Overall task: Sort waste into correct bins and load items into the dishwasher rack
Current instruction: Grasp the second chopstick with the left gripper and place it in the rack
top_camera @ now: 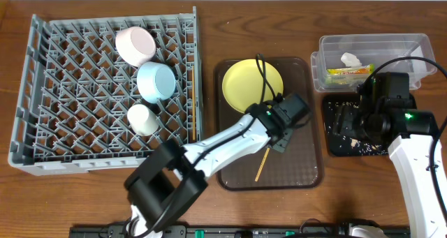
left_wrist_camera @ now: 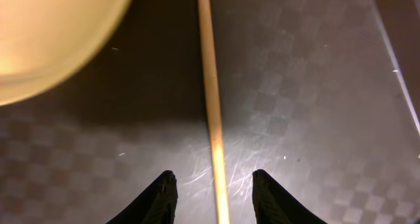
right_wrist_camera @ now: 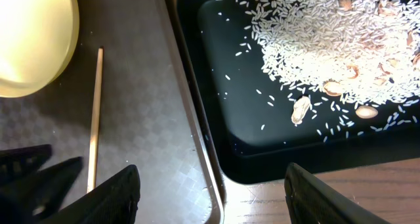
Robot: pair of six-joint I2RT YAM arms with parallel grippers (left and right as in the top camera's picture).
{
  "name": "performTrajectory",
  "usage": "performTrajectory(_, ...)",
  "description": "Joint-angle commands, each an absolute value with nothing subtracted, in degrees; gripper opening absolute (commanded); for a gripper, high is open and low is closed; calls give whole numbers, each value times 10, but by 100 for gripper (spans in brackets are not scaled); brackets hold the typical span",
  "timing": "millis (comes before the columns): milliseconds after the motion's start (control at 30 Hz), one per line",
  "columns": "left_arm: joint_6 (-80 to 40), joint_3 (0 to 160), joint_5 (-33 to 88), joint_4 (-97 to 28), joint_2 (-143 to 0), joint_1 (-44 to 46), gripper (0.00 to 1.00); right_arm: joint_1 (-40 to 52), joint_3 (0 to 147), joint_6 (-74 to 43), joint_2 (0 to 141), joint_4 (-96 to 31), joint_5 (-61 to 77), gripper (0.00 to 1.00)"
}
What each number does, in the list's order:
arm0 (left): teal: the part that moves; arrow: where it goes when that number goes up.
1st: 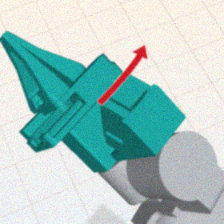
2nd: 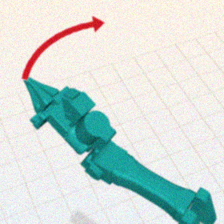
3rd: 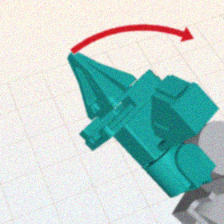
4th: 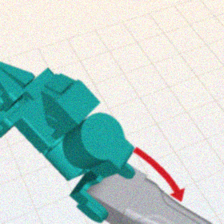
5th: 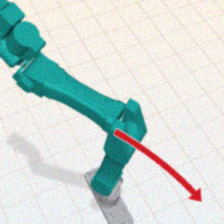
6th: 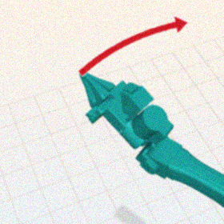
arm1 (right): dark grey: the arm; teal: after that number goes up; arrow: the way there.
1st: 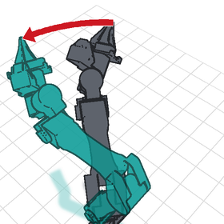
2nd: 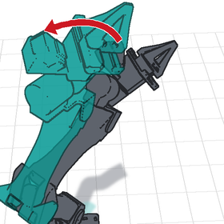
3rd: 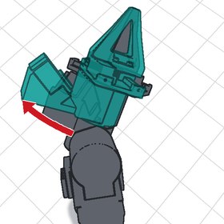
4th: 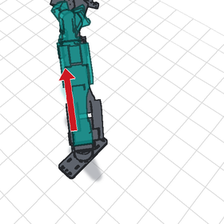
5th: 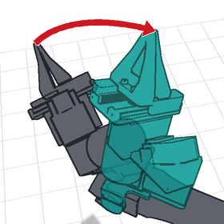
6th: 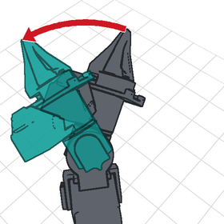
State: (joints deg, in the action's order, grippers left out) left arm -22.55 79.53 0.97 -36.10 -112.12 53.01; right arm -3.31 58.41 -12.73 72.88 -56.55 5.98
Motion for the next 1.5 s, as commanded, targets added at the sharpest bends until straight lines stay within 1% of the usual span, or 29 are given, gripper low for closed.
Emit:
performTrajectory(0,-266,801,7,-356,-1146,535,40,-34,591,-119,721,-567,58,69)
performTrajectory(267,-278,801,7,-355,-1190,536,41,-34,591,-119,721,-568,58,69)
performTrajectory(333,-278,801,7,-355,-1195,536,39,-34,591,-119,721,-568,58,69)
performTrajectory(400,-278,801,7,-355,-1196,536,32,-34,591,-119,721,-568,58,69)
performTrajectory(433,-278,801,7,-355,-1196,536,26,-34,591,-119,721,-568,58,69)
performTrajectory(533,-278,801,7,-355,-1196,536,15,-34,591,-119,721,-568,58,69)
performTrajectory(733,-278,801,9,-355,-1196,536,6,-34,591,-119,721,-568,58,69)
performTrajectory(800,-275,801,9,-355,-1194,536,6,-34,591,-119,721,-569,58,69)
performTrajectory(1000,-211,802,9,-366,-1160,536,6,-34,591,-115,721,-573,58,69)
performTrajectory(1200,-159,802,0,-370,-1075,527,6,-34,591,-115,721,-573,58,69)
performTrajectory(1333,-150,802,-29,-377,-1012,505,6,-34,591,-115,721,-573,58,69)
performTrajectory(1467,-150,802,-73,-397,-959,462,6,-34,591,-115,721,-573,58,69)
